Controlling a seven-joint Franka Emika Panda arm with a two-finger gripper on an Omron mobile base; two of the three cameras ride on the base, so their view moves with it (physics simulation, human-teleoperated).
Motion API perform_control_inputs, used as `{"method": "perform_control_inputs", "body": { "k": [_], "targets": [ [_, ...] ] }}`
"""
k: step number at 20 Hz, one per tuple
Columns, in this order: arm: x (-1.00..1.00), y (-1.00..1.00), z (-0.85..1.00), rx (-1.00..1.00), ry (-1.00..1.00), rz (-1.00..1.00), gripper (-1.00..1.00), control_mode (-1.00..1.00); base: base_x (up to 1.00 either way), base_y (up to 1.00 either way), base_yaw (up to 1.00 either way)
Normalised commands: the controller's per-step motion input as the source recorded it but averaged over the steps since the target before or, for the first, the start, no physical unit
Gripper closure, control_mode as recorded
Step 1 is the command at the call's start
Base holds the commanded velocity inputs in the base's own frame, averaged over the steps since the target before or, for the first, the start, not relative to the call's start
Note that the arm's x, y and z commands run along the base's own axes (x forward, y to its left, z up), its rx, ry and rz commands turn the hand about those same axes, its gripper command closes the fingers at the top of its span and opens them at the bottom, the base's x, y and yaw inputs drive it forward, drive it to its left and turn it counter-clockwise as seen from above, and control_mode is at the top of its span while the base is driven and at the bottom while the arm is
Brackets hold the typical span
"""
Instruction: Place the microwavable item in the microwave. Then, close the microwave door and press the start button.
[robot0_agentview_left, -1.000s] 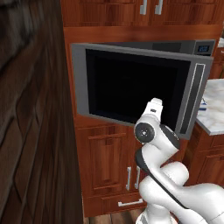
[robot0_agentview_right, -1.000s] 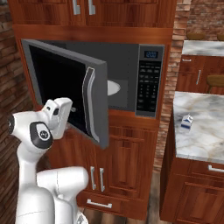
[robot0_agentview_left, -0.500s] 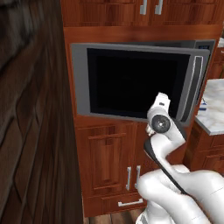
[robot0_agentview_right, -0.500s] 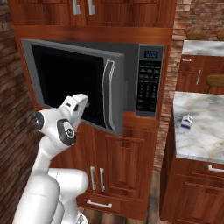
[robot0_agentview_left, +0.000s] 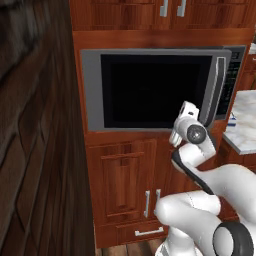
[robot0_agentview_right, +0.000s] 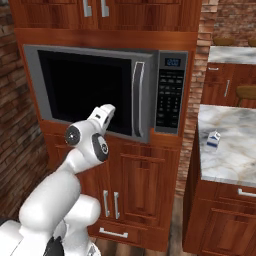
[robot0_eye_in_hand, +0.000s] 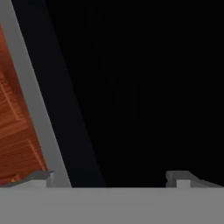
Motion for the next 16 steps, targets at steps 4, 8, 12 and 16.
{"method": "perform_control_inputs", "body": {
  "k": [4, 8, 12, 16],
  "targets": [
    [0.51, -0.18, 0.00, 0.05, 0.00, 0.10, -1.00, -1.00, 0.00, 0.00, 0.00],
    [0.53, -0.17, 0.03, 0.07, 0.00, 0.11, -1.00, -1.00, 0.00, 0.00, 0.00],
    [0.48, -0.11, 0.17, 0.08, 0.00, 0.10, -1.00, -1.00, 0.00, 0.00, 0.00],
    [0.40, -0.07, 0.29, 0.07, 0.05, 0.08, -1.00, -1.00, 0.00, 0.00, 0.00]
  ]
}}
